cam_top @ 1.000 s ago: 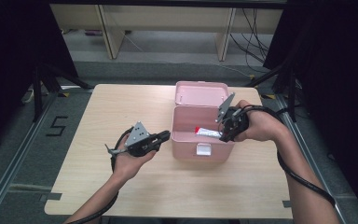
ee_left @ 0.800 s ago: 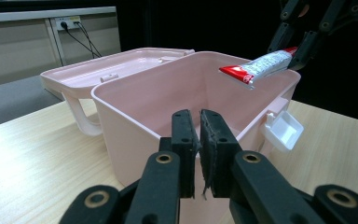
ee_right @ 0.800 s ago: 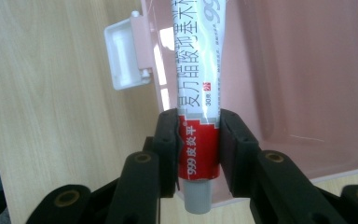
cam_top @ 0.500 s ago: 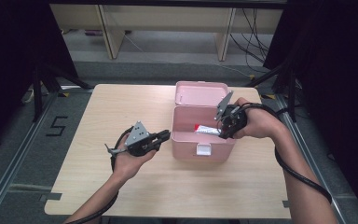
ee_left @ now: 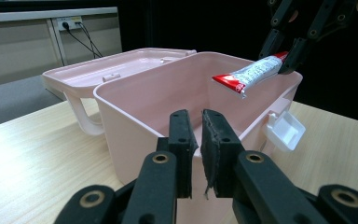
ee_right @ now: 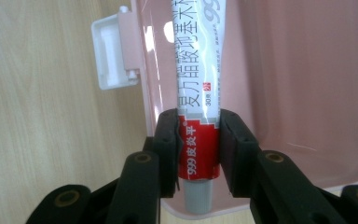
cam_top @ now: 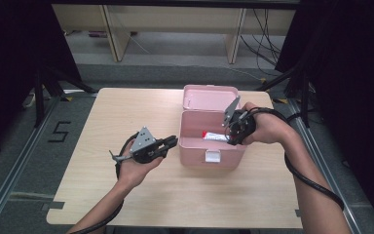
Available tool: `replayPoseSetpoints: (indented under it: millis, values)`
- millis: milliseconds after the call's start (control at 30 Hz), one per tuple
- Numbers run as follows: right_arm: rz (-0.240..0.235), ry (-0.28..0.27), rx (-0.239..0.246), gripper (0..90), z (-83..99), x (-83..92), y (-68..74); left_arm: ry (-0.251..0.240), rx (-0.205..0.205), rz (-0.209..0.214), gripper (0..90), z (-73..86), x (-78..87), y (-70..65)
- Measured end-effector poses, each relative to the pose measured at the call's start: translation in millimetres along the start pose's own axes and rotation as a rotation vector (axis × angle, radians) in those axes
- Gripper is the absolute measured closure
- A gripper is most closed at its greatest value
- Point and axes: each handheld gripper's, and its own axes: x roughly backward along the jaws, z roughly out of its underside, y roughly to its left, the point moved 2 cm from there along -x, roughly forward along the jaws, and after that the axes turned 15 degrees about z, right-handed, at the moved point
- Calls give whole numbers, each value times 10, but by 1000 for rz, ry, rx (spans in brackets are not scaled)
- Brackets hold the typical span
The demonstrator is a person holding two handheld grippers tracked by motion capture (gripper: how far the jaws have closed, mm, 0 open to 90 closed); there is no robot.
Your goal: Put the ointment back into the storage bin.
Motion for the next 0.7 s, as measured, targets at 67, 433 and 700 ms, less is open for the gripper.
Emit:
replayPoseSetpoints:
  millis: [67, 433, 700]
  values:
    - [-4, 1, 6, 713, 0, -16, -3, 0, 0, 0, 812, -1, -1, 0]
    - [-16, 14, 12, 713, -4, -96, 3, -5, 4, 2, 806, 3, 0, 3]
    - [-21, 32, 24, 714, -3, -161, 20, 1, 2, 0, 806, 4, 0, 4]
